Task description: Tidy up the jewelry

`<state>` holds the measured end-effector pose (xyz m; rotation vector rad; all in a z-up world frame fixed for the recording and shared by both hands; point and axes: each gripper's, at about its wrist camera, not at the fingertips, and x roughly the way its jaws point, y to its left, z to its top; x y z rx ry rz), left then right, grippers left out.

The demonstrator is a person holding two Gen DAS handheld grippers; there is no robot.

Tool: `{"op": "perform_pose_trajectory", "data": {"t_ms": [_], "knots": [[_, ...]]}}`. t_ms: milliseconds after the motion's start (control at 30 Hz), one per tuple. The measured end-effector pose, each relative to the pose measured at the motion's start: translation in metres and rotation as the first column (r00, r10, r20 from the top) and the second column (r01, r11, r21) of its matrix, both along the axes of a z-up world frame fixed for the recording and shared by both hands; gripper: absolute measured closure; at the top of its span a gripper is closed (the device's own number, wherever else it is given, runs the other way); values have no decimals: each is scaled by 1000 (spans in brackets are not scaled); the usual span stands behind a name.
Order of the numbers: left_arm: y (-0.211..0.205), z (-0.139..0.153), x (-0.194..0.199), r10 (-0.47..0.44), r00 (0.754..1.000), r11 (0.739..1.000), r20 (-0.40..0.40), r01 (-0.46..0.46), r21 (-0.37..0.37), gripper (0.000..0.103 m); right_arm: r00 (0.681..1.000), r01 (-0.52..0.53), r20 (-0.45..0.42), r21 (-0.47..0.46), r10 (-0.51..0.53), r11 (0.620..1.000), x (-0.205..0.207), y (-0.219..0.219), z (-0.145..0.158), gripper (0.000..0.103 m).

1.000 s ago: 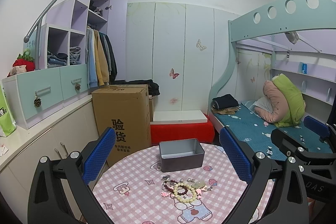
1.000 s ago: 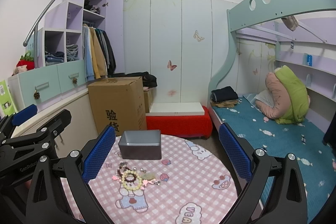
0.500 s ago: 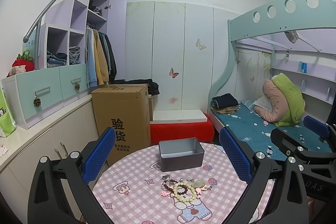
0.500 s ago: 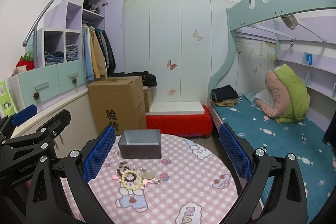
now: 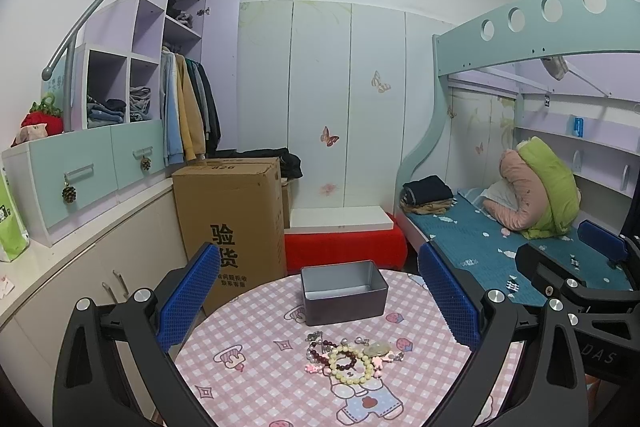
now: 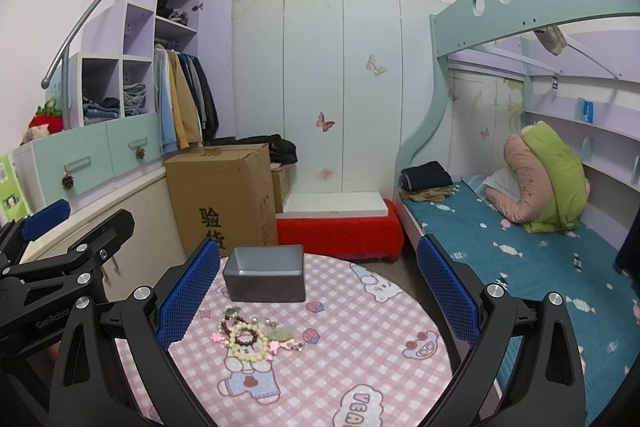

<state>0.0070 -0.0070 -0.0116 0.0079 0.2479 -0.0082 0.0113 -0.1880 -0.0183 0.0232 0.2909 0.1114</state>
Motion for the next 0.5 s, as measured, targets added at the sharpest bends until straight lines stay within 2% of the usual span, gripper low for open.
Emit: {"op": "perform_pose_trajectory", "data": {"t_ms": [200,500], "knots": [[1,-1,5,-8,1000,1000,-20,8,-6,7,1000,5,-10,0,-5,1000,6,-10,-14,7],[2,-9,17,-11,998,1000,-60,11,-1,7,999,7,-47,1,-7,1000,18,-5,-16,7]]}}
